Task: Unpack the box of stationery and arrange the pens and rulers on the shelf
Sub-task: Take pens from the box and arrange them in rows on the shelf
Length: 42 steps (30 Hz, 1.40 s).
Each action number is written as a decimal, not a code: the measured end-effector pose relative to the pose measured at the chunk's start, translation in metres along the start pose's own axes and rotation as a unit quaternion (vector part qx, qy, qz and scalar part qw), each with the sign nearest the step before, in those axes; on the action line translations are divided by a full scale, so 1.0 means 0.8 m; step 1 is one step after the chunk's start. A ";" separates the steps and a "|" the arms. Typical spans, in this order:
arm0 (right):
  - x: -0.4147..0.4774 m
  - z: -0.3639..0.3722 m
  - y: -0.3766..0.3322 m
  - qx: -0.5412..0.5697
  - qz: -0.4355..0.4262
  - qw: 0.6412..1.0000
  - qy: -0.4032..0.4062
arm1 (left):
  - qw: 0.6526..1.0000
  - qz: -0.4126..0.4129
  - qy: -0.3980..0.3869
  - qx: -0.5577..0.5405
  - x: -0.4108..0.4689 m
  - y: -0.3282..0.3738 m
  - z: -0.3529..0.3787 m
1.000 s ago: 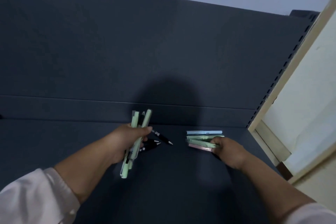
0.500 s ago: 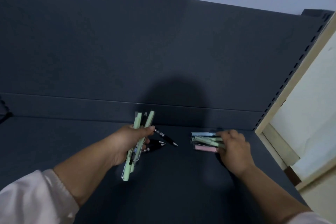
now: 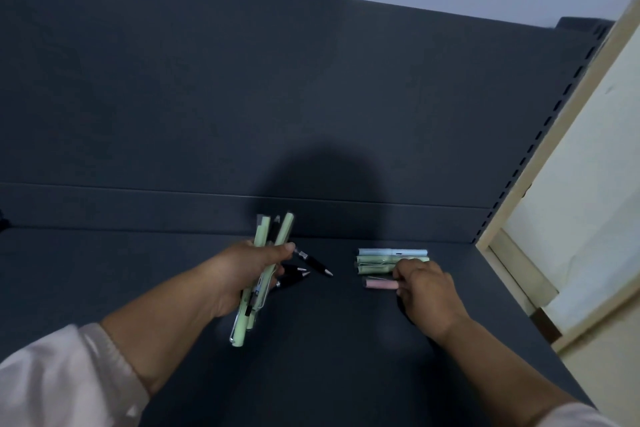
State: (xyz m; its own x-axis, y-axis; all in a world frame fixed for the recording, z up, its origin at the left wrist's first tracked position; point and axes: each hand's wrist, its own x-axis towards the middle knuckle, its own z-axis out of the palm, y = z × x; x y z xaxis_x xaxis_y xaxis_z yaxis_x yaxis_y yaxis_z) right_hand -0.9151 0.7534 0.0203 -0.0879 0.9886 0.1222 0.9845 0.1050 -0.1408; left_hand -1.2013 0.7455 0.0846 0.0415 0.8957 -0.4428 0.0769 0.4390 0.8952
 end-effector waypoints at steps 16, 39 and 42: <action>0.000 -0.042 -0.006 0.276 0.107 0.954 -0.047 | 1.000 -0.013 -0.017 -0.014 -0.003 0.003 0.008; 0.018 -0.087 -0.177 0.559 -0.066 0.801 -0.203 | 0.970 0.017 -0.203 0.135 -0.034 0.010 -0.009; 0.018 -0.083 -0.174 0.557 -0.072 0.796 -0.224 | 0.967 0.004 -0.215 0.139 -0.034 0.012 -0.006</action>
State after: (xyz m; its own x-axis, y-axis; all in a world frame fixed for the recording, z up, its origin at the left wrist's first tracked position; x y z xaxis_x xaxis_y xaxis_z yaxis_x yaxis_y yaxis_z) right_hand -1.0431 0.7455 0.1072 -0.4788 0.8706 -0.1128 0.2359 0.0038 -0.9718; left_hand -1.2066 0.7257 0.1052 0.4493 0.7598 -0.4699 0.3370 0.3429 0.8768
